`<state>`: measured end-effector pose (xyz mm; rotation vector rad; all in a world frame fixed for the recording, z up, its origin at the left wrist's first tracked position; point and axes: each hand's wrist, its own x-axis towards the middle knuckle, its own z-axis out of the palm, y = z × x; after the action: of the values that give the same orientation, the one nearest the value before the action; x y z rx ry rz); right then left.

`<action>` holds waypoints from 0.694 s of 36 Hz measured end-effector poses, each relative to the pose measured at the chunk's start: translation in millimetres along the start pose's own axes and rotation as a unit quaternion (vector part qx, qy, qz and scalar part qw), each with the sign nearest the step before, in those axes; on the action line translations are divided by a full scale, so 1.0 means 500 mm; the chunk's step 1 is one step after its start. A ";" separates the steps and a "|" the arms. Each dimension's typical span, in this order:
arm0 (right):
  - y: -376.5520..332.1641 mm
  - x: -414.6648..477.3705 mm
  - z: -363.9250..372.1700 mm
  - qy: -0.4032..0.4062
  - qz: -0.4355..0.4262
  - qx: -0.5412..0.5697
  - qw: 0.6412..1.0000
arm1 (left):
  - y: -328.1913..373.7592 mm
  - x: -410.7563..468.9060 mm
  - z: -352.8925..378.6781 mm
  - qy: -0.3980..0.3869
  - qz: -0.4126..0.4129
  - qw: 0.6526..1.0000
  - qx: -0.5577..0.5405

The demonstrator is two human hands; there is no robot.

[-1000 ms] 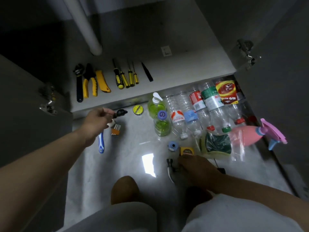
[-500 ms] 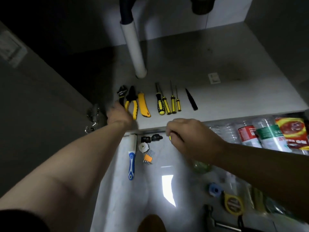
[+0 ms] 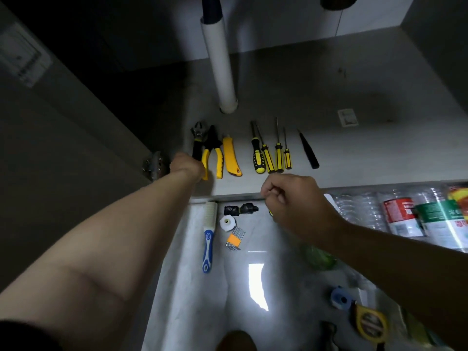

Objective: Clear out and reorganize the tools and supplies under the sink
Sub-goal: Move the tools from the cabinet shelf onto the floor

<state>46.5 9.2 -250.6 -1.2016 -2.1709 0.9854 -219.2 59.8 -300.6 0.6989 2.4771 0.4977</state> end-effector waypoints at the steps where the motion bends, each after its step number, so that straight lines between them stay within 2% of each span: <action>1: -0.004 0.000 0.000 -0.001 0.006 0.007 1.000 | -0.003 -0.008 0.000 0.004 -0.007 0.999 -0.040; 4: -0.022 0.006 0.000 -0.036 0.073 0.065 0.995 | -0.022 -0.061 0.002 0.004 -0.002 0.981 -0.192; 7: -0.051 0.021 0.005 -0.103 0.169 0.135 0.971 | -0.052 -0.144 0.004 -0.069 0.010 0.934 -0.351; 10: -0.083 0.034 0.018 -0.141 0.226 0.158 0.951 | -0.080 -0.225 0.010 -0.136 0.059 0.889 -0.434; 14: -0.120 0.042 0.046 -0.104 0.238 0.214 0.942 | -0.108 -0.310 0.017 -0.179 0.120 0.864 -0.454; 17: -0.131 0.029 0.060 -0.059 0.228 0.252 0.939 | -0.126 -0.357 0.019 -0.199 0.141 0.871 -0.427; 21: -0.122 0.014 0.058 0.000 0.216 0.183 0.959 | -0.139 -0.388 0.029 -0.209 0.156 0.886 -0.384; 25: -0.094 -0.005 0.048 -0.049 0.241 0.192 0.950 | -0.149 -0.381 0.020 -0.258 0.156 0.886 -0.353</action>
<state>6.7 -18.8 -229.7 -1.5371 -1.6600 1.6109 -101.4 -105.6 -272.2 0.7830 1.5240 1.0967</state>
